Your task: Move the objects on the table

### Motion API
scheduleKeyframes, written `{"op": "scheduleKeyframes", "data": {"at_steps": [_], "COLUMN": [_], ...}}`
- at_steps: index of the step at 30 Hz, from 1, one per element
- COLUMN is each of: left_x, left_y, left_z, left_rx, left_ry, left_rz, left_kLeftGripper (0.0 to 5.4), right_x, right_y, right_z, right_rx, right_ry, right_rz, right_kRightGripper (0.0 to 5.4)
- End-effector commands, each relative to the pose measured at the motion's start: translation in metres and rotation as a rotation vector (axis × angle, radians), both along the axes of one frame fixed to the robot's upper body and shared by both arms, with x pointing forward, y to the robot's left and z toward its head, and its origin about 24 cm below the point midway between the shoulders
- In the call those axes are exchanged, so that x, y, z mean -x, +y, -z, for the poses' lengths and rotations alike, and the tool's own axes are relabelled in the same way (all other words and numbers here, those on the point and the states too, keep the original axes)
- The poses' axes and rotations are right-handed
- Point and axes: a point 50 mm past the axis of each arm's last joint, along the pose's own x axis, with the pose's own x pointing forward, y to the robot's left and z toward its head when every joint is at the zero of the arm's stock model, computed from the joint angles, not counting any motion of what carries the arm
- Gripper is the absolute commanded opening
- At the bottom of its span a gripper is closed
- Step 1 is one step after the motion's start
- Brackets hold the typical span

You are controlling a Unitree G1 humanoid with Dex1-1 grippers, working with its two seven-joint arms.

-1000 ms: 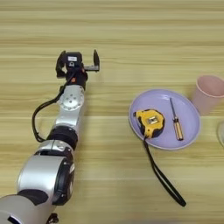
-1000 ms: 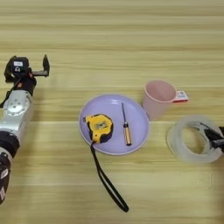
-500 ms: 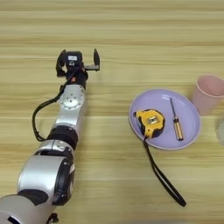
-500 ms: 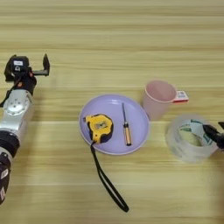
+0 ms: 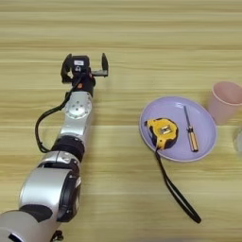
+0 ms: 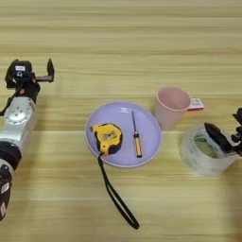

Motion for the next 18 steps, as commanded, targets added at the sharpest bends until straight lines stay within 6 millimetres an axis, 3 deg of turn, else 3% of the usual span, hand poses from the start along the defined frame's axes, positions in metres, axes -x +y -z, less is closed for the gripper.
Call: {"op": "scheduleKeyframes", "data": {"at_steps": [1, 7, 12, 18], "left_x": [-0.001, -0.001, -0.001, -0.001], "left_y": [-0.003, -0.003, -0.003, -0.003], "left_z": [-0.001, -0.001, -0.001, -0.001], "left_rx": [-0.016, -0.016, -0.015, -0.015], "left_ry": [0.005, 0.005, 0.005, 0.004], "left_rz": [0.003, 0.002, 0.002, 0.002], "left_kLeftGripper": [5.40, 5.40, 5.40, 5.40], "right_x": [0.007, 0.014, 0.019, 0.017], "right_y": [0.013, 0.034, 0.058, 0.073], "right_z": [0.003, 0.003, 0.005, 0.007], "right_rx": [-0.012, -0.018, -0.039, -0.058], "right_ry": [0.020, 0.021, 0.024, 0.031], "right_rz": [-0.054, -0.144, -0.248, -0.297], "right_kRightGripper": [4.70, 5.35, 5.35, 5.35]}}
